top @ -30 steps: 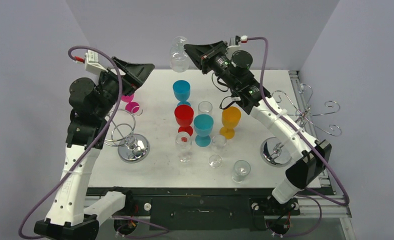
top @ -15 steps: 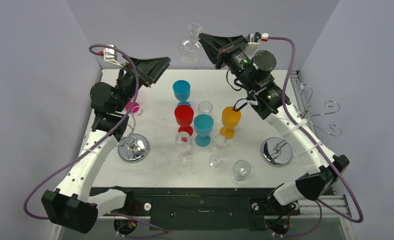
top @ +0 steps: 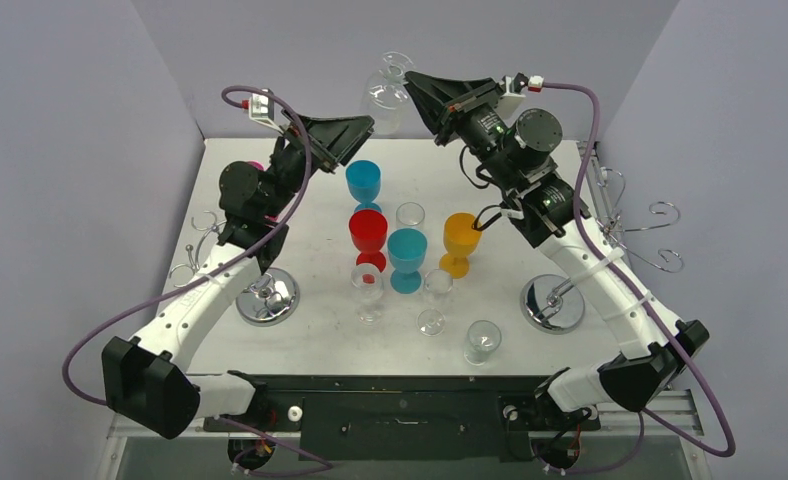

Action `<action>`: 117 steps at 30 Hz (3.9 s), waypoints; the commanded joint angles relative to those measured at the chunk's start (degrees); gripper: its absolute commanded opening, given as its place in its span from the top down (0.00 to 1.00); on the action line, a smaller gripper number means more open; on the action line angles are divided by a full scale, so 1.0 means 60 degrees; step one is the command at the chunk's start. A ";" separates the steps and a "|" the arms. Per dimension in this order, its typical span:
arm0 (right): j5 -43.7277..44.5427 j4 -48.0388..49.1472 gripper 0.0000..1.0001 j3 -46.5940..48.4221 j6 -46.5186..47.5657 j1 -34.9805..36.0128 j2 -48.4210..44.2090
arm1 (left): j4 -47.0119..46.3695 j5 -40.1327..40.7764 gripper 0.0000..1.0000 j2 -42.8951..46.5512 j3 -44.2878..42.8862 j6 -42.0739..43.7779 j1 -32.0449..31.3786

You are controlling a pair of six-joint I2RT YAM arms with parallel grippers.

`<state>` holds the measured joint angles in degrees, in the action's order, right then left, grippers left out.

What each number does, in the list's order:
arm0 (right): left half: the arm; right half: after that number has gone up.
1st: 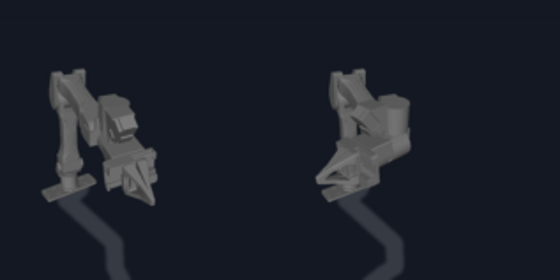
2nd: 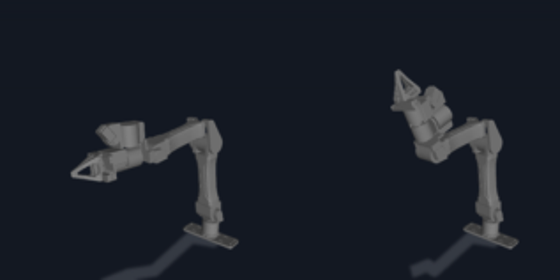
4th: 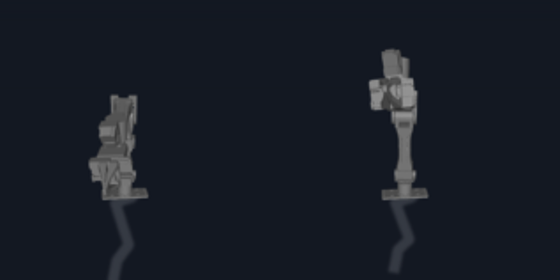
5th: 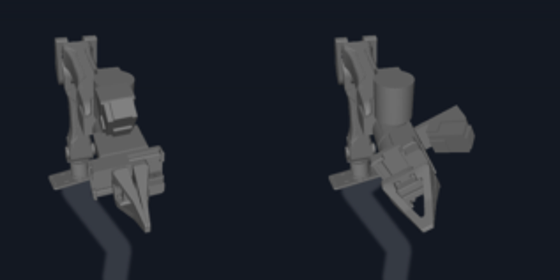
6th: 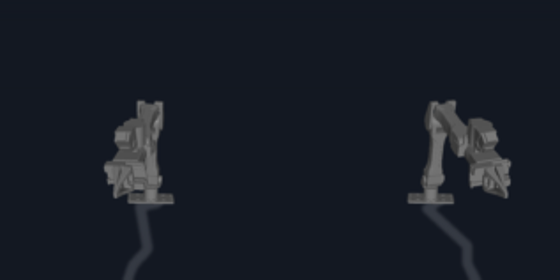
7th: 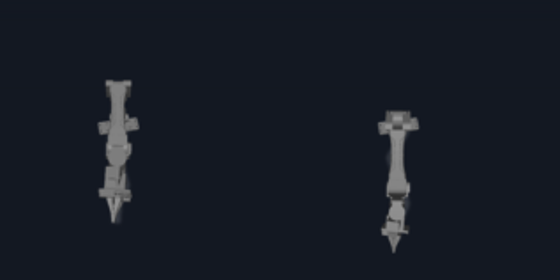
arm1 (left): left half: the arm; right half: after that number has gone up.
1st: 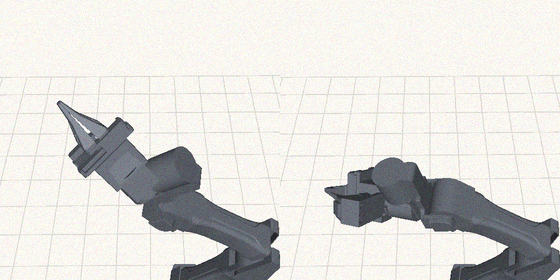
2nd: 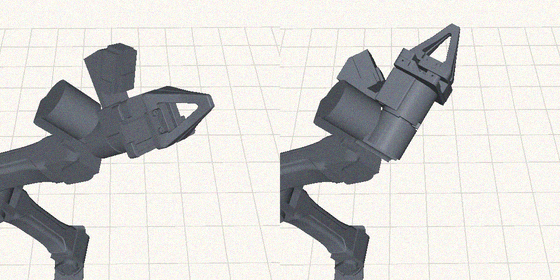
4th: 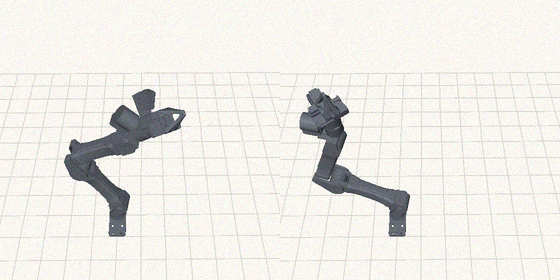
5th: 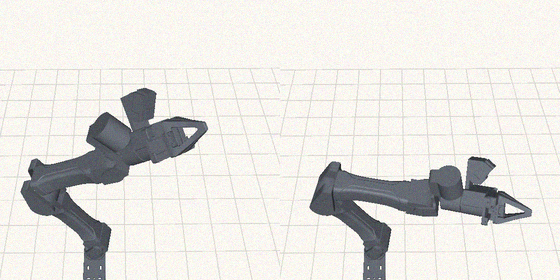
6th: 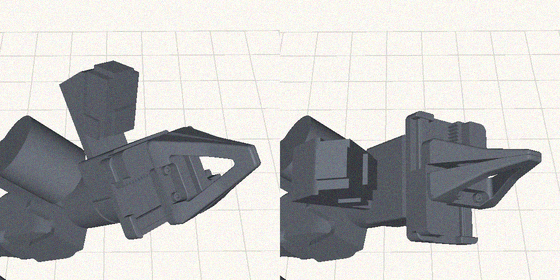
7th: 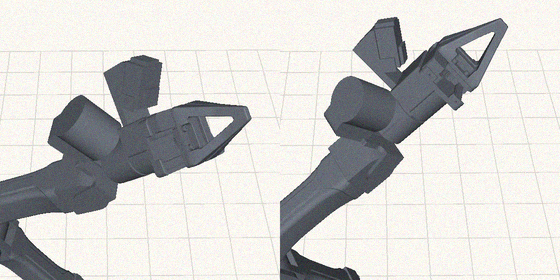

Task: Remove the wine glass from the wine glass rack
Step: Place the wine glass at the center of the board.

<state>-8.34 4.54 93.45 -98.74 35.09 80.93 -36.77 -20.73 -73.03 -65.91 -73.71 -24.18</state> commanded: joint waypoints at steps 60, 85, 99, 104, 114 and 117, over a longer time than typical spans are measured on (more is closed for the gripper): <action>-0.0479 -0.2123 0.79 -0.1200 0.2684 -0.0414 -0.0954 | 0.5899 0.3098 1.00 0.2106 -0.3221 0.4059 -0.1594; 0.0901 -0.6930 0.49 0.0973 0.7137 -0.0998 -0.0970 | 1.7138 0.9065 1.00 -0.2652 -0.8491 0.7399 -0.2488; 0.0911 -0.7286 0.47 0.0604 0.7644 -0.1322 -0.1695 | 1.5128 0.8250 1.00 -0.4196 -0.6530 0.7336 -0.1521; 0.0901 -0.7312 0.47 0.0511 0.7749 -0.1364 -0.1838 | 1.4424 0.7840 1.00 -0.4944 -0.6175 0.7188 -0.1082; 0.0854 -0.7285 0.47 0.0379 0.7868 -0.1425 -0.1896 | 1.3238 0.7701 1.00 -0.5711 -0.5292 0.6839 -0.0512; 0.0860 -0.7274 0.47 0.0350 0.7865 -0.1425 -0.1889 | 1.2915 0.7587 1.00 -0.5790 -0.4957 0.6775 -0.0433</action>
<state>-3.42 -40.25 95.94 -52.84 26.92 70.67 47.29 24.71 -108.01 -96.55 -32.12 -27.62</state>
